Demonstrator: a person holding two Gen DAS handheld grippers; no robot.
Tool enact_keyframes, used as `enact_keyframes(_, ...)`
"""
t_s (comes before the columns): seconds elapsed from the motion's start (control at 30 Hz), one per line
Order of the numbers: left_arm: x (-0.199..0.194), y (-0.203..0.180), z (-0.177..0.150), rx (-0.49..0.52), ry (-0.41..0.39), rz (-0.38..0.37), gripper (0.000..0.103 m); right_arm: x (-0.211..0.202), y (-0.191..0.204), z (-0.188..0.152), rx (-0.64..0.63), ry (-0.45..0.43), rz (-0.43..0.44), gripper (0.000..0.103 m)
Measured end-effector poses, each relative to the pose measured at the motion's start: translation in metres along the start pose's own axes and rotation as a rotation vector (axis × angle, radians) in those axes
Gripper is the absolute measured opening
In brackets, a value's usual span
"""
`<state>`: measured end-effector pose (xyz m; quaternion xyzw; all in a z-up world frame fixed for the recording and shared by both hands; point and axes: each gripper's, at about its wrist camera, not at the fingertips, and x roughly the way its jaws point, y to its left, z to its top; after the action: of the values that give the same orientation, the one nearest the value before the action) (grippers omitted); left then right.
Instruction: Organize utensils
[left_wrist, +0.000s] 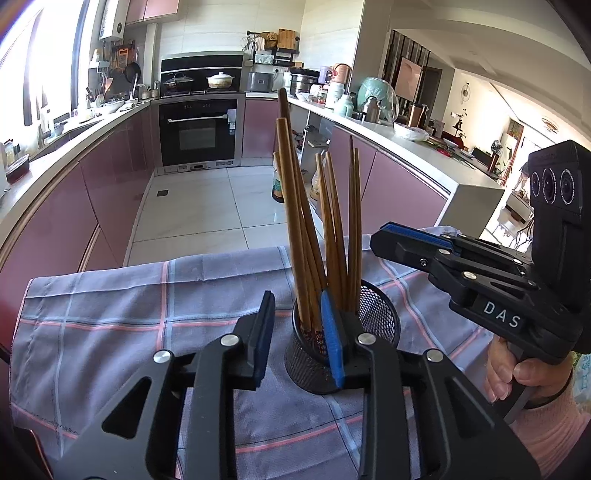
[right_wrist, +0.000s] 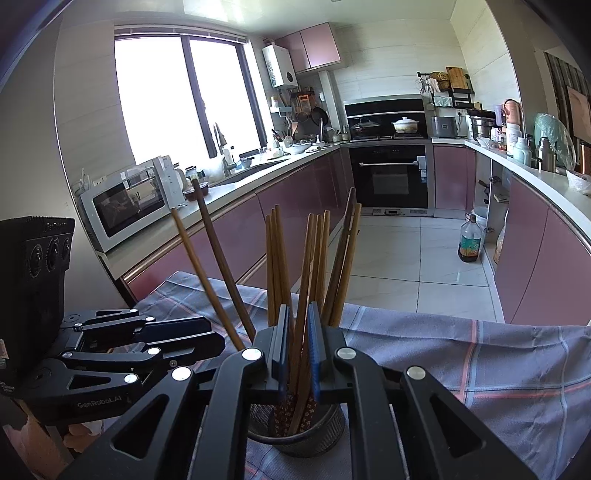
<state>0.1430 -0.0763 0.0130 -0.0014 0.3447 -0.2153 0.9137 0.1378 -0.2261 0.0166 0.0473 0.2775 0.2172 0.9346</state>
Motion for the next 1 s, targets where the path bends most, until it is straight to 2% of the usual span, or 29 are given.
enact_keyframes(0.07,-0.001,0.001,-0.003,0.002,-0.008,0.009,0.036,-0.004,0.002,-0.004,0.001,-0.003,0.001,0.024)
enact_keyframes(0.3,-0.01,0.003,-0.016,0.003,-0.033,0.039,0.047,-0.016,0.005,-0.022,0.019,-0.007,0.013,0.03)
enact_keyframes(0.53,-0.026,0.004,-0.035,0.0,-0.068,0.077,0.056,-0.027,0.013,-0.04,0.008,-0.019,0.006,0.046)
enact_keyframes(0.6,-0.033,0.004,-0.041,-0.001,-0.085,0.097,0.065,-0.029,0.016,-0.045,0.005,-0.023,0.002,0.049)
enact_keyframes(0.7,-0.044,0.005,-0.052,-0.003,-0.119,0.121,0.081,-0.033,0.021,-0.055,-0.003,-0.03,-0.018,0.059)
enact_keyframes(0.8,-0.057,0.006,-0.068,-0.008,-0.151,0.157,0.09,-0.038,0.027,-0.064,-0.015,-0.04,-0.044,0.07)
enact_keyframes(0.87,-0.063,0.008,-0.078,-0.014,-0.173,0.183,0.097,-0.042,0.033,-0.071,-0.03,-0.054,-0.063,0.082)
enact_keyframes(1.0,-0.074,0.007,-0.094,-0.012,-0.201,0.217,0.097,-0.047,0.048,-0.08,-0.069,-0.084,-0.1,0.091)
